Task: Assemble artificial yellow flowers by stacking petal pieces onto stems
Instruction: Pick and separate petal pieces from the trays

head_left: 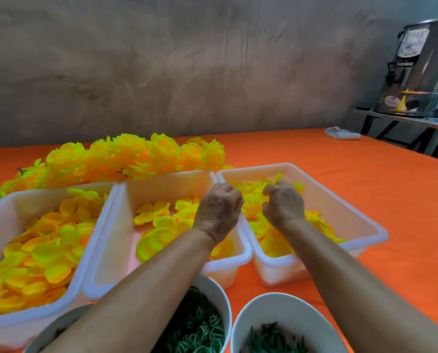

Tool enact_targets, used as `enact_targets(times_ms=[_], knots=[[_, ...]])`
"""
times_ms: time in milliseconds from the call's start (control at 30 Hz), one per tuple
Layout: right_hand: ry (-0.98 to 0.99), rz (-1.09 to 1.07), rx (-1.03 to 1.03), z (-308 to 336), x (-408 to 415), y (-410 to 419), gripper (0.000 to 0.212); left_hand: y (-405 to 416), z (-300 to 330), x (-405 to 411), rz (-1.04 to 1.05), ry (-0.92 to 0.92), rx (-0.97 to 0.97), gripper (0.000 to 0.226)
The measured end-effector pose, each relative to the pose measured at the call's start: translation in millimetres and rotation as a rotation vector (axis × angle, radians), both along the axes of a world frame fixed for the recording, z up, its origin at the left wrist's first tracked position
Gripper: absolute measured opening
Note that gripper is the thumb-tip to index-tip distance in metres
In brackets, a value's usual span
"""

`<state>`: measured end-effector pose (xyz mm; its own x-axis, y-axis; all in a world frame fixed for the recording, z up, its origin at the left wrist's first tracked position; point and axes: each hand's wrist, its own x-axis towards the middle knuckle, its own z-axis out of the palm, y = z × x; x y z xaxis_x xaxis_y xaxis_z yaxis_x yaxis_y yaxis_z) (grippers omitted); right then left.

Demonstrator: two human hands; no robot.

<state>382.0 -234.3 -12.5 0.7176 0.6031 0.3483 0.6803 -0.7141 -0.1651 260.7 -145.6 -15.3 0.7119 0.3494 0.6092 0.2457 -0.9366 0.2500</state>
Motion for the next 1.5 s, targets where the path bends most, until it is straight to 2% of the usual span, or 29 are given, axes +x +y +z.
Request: enact_targets(times_ms=[67, 133, 200, 367, 500, 600, 800, 900, 1033, 1133, 1300, 1433, 1500], knots=[[-0.048, -0.173, -0.051, 2.9, 0.8, -3.9, 0.029, -0.7, -0.1, -0.7, 0.002, -0.002, -0.005, 0.02], [0.064, -0.296, -0.092, 3.0, 1.7, -8.4, 0.032, -1.1, 0.0, -1.5, 0.003, -0.003, -0.015, 0.02], [0.164, -0.283, -0.071, 2.4, 1.9, -10.3, 0.032, -1.0, -0.2, -2.3, 0.009, 0.006, -0.023, 0.021], [0.126, -0.202, 0.11, 5.1, -0.7, -9.5, 0.031, -0.5, 0.1, -2.8, 0.025, 0.019, -0.031, 0.023], [0.096, -0.244, -0.051, 2.1, -2.0, -7.2, 0.029, 0.2, 0.3, -3.6, 0.038, 0.008, -0.036, 0.024], [0.173, -0.284, -0.061, 1.8, -1.1, -9.8, 0.03, 0.9, 0.2, -3.4, 0.041, 0.022, -0.037, 0.024], [0.095, -0.134, 0.179, 0.2, -2.9, -10.2, 0.025, 0.7, -0.1, -3.3, 0.042, -0.002, -0.041, 0.023], [0.067, -0.061, 0.37, 1.8, 1.0, -7.8, 0.022, 0.8, -0.1, -2.7, 0.04, 0.023, -0.043, 0.024], [0.068, -0.063, 0.521, 8.3, 2.0, -5.2, 0.022, 2.0, -1.0, -1.8, 0.045, 0.035, -0.031, 0.024], [0.188, -0.102, 0.649, 11.2, 6.0, -6.5, 0.023, 2.7, -1.4, -0.9, 0.045, 0.031, -0.031, 0.024], [0.521, -0.107, 0.944, 12.4, 13.0, -12.2, 0.023, 3.2, -2.2, 0.4, 0.048, 0.031, -0.04, 0.024], [0.796, 0.072, 1.095, 11.5, 9.1, -12.1, 0.016, 3.0, -2.6, 1.2, 0.055, 0.004, -0.046, 0.024], [0.871, 0.153, 1.112, 12.7, 6.0, -11.9, 0.014, 1.9, -1.7, 1.2, 0.053, -0.061, -0.061, 0.025]])
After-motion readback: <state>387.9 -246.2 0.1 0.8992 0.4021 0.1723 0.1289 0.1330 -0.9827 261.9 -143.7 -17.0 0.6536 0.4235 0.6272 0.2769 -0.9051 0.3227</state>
